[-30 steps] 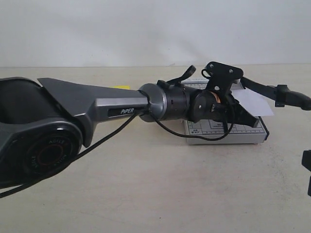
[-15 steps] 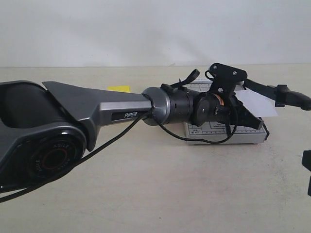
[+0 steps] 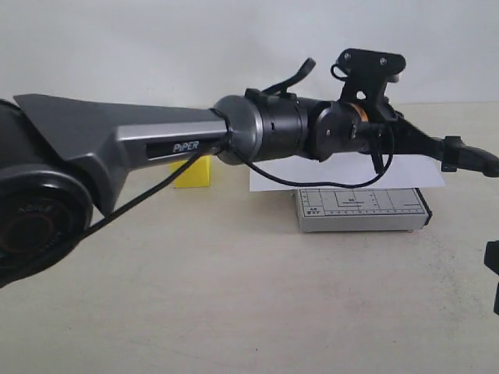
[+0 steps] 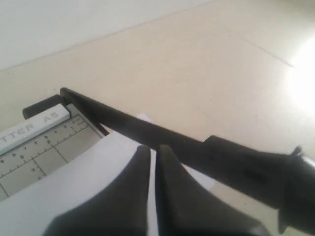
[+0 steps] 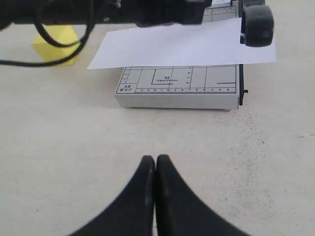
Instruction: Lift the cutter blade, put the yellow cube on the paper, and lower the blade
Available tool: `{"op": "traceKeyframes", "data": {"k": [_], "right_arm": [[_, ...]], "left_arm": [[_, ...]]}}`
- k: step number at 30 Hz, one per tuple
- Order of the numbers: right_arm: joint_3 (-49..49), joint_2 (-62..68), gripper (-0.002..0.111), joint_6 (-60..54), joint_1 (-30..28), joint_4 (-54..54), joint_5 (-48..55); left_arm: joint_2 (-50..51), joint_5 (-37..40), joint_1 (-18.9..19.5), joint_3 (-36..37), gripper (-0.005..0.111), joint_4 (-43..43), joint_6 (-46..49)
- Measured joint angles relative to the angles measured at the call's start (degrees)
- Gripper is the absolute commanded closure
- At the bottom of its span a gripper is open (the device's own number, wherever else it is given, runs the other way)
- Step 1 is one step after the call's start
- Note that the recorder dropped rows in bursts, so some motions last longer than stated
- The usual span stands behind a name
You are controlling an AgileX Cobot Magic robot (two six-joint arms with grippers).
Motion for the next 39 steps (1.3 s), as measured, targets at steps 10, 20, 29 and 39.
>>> {"op": "traceKeyframes", "data": {"k": [10, 20, 29, 39], "right_arm": [[0.0, 0.0, 0.108, 0.0, 0.0, 0.0, 0.0], [0.0, 0.0, 0.108, 0.0, 0.0, 0.0, 0.0], [0.0, 0.0, 0.108, 1.4, 0.0, 0.0, 0.0], [0.0, 0.0, 0.108, 1.6, 0.0, 0.0, 0.0]], "left_arm": [[-12.4, -14.5, -0.3, 21.3, 0.102, -7.5, -9.2], [-34.2, -44.2, -2.0, 66.2, 0.102, -17.5, 1.7], [-39.3, -52.8, -1.7, 66.8, 0.102, -55.6, 42.8], [-37.5, -51.5, -1.6, 66.0, 0.1, -55.6, 42.6]]}}
